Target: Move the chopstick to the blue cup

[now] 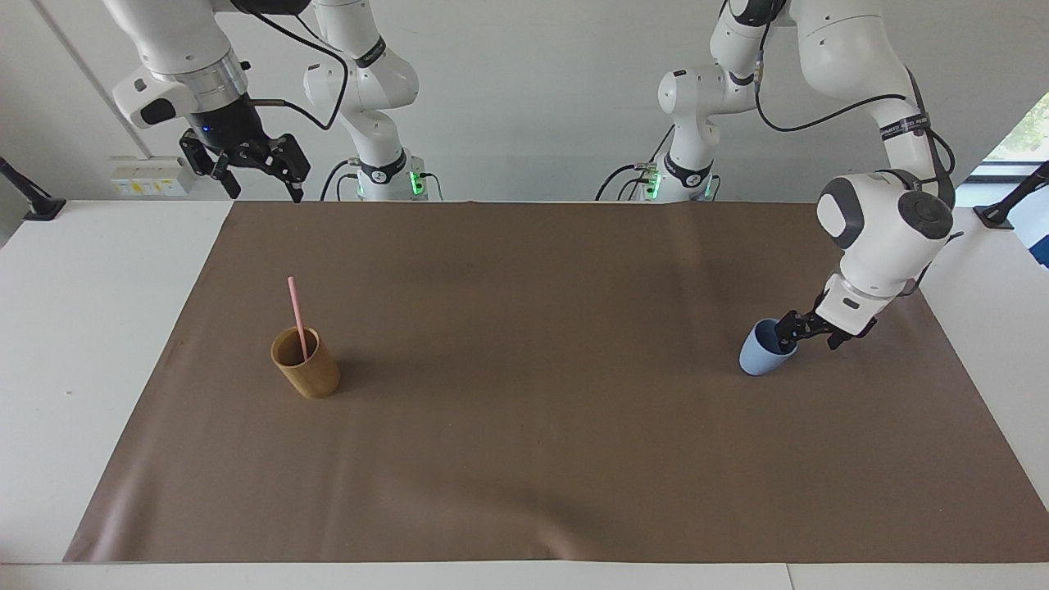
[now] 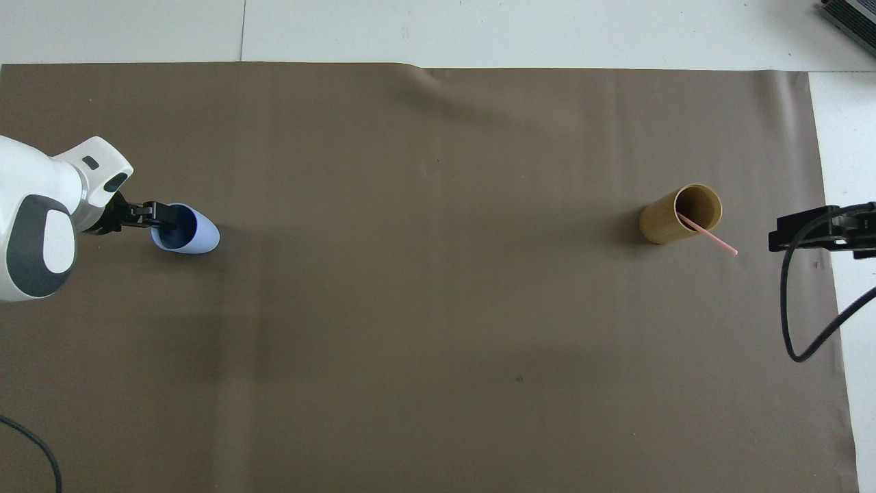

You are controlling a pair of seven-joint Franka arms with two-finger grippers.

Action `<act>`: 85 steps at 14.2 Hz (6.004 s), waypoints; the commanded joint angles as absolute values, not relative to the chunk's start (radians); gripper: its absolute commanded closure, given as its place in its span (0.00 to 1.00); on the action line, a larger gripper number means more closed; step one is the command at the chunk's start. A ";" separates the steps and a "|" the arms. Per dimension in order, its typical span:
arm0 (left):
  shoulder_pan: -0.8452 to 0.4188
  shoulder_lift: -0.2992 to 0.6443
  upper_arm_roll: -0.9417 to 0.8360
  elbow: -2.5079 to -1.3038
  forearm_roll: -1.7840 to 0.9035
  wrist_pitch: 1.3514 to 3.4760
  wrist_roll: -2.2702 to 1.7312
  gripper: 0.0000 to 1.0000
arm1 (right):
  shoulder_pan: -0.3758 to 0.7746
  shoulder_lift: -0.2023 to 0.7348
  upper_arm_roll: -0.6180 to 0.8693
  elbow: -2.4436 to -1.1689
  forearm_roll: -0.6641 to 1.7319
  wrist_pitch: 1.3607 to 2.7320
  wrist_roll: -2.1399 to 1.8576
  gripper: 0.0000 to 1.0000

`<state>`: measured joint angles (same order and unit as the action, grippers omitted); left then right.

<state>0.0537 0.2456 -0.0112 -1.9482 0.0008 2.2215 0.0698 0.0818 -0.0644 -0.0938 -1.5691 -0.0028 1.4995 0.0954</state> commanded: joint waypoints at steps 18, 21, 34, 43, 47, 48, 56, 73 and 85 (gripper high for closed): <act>-0.047 0.207 -0.031 -1.914 -0.190 2.068 -0.035 1.00 | 0.067 -0.084 -0.086 -1.591 -0.005 1.499 0.081 0.00; -0.164 0.201 -0.031 -1.919 -0.190 2.069 -0.168 1.00 | 0.067 -0.084 -0.086 -1.589 -0.005 1.499 0.081 0.00; -0.550 0.196 -0.028 -1.950 -0.137 2.197 -0.790 1.00 | 0.067 -0.083 -0.086 -1.589 -0.005 1.499 0.081 0.00; -0.607 0.201 -0.031 -1.979 -0.137 2.207 -0.900 0.77 | 0.067 -0.084 -0.086 -1.589 -0.005 1.500 0.081 0.00; -0.607 0.201 -0.028 -1.973 -0.137 2.194 -0.899 0.60 | 0.067 -0.084 -0.086 -1.589 -0.005 1.500 0.081 0.00; -0.604 0.199 -0.028 -1.967 -0.137 2.178 -0.899 0.52 | 0.067 -0.084 -0.086 -1.589 -0.005 1.499 0.081 0.00; -0.528 0.072 -0.018 -1.823 -0.039 1.929 -0.749 0.00 | 0.067 -0.084 -0.086 -1.589 -0.005 1.500 0.081 0.00; -0.262 -0.081 0.026 -1.600 0.031 1.477 0.155 0.00 | 0.067 -0.084 -0.086 -1.589 -0.005 1.500 0.081 0.00; -0.156 -0.111 0.028 -1.658 0.018 1.549 0.187 0.00 | 0.067 -0.087 -0.094 -1.588 -0.005 1.430 0.075 0.00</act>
